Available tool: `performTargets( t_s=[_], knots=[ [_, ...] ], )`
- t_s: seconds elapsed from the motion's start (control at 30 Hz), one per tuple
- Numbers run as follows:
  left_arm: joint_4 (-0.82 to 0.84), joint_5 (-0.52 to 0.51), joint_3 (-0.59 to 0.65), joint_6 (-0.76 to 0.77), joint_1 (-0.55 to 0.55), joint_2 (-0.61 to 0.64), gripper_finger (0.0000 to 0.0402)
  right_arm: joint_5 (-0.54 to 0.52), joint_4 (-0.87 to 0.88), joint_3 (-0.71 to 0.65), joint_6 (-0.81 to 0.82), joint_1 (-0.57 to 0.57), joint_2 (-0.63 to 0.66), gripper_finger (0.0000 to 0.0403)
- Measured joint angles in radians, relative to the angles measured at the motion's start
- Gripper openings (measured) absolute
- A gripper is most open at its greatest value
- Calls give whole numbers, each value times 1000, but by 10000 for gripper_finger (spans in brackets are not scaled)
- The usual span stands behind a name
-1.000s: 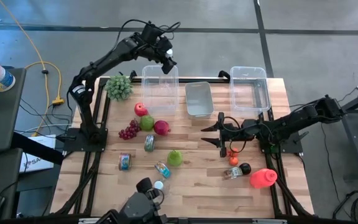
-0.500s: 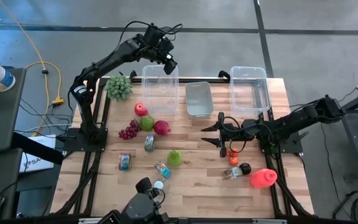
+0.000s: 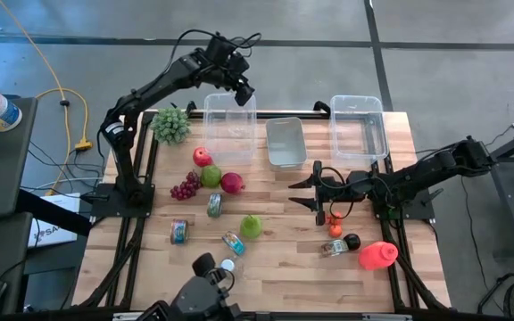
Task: Pick & Place Food Item
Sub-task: Put the transparent bottle into the left transparent bin, then put the oranges into the right transparent bin
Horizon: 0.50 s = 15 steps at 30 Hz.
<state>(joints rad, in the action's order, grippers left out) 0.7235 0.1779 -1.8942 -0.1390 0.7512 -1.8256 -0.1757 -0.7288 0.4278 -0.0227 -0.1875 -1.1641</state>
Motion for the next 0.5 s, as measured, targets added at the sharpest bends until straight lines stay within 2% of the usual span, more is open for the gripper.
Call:
performTargets(
  t_s=[0.27,0.5],
  knots=[
    [15,-79,-2,-29,9,89,221,0,8,0,0,0,0,151],
    [57,-84,-2,-20,4,206,221,0,21,0,-4,0,0,151]
  ],
)
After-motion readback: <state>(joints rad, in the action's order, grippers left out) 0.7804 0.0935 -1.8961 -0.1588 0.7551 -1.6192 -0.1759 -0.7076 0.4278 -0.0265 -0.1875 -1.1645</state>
